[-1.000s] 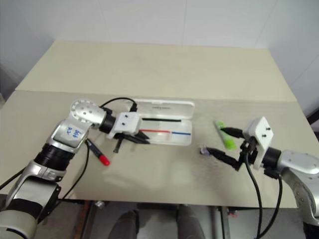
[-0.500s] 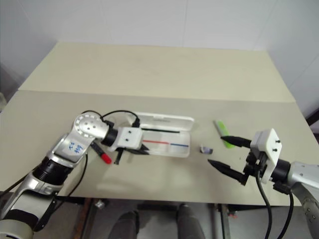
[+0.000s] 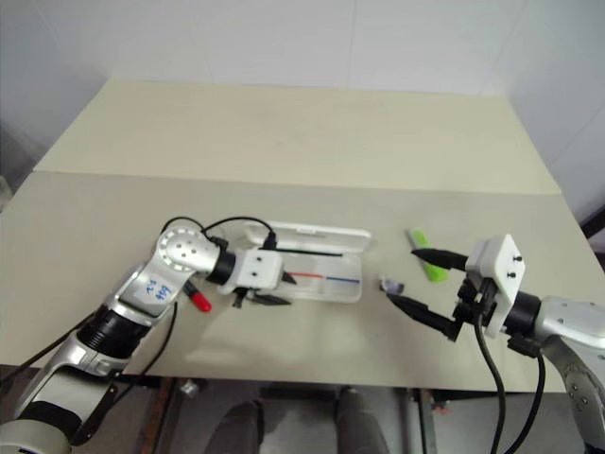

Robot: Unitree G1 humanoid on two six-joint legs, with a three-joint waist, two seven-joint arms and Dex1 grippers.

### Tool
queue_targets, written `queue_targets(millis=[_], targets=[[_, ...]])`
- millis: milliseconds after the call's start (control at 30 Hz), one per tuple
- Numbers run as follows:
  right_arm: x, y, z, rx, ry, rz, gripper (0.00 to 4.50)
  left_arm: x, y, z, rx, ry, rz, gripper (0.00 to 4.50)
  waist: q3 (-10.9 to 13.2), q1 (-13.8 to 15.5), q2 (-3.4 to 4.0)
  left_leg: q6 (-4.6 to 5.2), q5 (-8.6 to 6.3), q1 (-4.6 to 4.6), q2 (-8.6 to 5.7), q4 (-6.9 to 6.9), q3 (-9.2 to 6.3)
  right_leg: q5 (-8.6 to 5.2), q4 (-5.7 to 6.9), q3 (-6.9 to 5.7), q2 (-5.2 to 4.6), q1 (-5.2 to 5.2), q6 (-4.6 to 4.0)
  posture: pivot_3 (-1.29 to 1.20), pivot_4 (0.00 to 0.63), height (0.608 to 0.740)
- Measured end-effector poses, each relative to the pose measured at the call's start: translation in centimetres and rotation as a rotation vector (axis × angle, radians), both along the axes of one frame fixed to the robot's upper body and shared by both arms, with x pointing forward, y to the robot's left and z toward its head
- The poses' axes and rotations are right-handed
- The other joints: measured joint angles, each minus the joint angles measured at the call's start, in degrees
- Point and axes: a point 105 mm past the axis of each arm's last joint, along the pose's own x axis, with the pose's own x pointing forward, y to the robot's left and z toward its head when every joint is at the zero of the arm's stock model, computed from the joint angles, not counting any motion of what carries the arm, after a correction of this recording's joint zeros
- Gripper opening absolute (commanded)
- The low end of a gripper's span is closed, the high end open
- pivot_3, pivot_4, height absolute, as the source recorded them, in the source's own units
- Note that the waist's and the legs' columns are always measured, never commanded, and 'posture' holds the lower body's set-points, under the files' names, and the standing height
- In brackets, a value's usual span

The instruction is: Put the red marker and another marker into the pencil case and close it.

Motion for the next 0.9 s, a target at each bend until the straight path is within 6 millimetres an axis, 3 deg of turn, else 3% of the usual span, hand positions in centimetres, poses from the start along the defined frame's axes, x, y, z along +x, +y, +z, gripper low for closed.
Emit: queue_targets(millis=[133,167,633,800,900], targets=[[0.1,-0.1,0.0,0.002,0.000,-0.007,4.50,-0.2,-0.2,0.1,-0.008,0.009,0.000,4.37,0.0,0.0,0.00,0.00,0.00,0.00,0.00,0.00,0.00,0.00,0.00,0.00,0.00,0.00,0.00,0.00,0.150,0.740],[0.1,-0.1,0.0,0.002,0.001,-0.009,4.50,-0.2,-0.3,0.2,-0.009,0.009,-0.003,4.44,0.0,0.0,0.00,0.00,0.00,0.00,0.00,0.00,0.00,0.00,0.00,0.00,0.00,0.00,0.00,0.00,0.150,0.740],[0.4,-0.3,0.0,0.010,0.005,-0.005,4.50,-2.2,-0.7,2.9,-0.132,0.057,-0.051,4.44,0.0,-0.1,0.00,0.00,0.00,0.01,0.00,0.00,0.00,0.00,0.00,0.00,0.00,0.00,0.01,0.00,0.150,0.740],[0.6,-0.1,0.1,0.005,0.004,0.008,4.50,-2.7,-0.1,5.6,-0.262,0.075,-0.066,4.44,0.0,-0.2,0.00,0.00,0.00,0.00,0.00,-0.01,0.00,0.01,0.00,0.00,0.00,0.00,0.01,0.00,0.150,0.740],[0.8,-0.2,-0.2,0.010,0.018,0.016,4.50,-2.6,1.6,6.6,-0.273,0.078,-0.047,4.44,0.0,-0.4,0.00,0.00,0.00,0.02,0.00,-0.04,0.00,0.00,0.00,0.00,0.00,-0.01,0.01,0.00,0.150,0.740]])
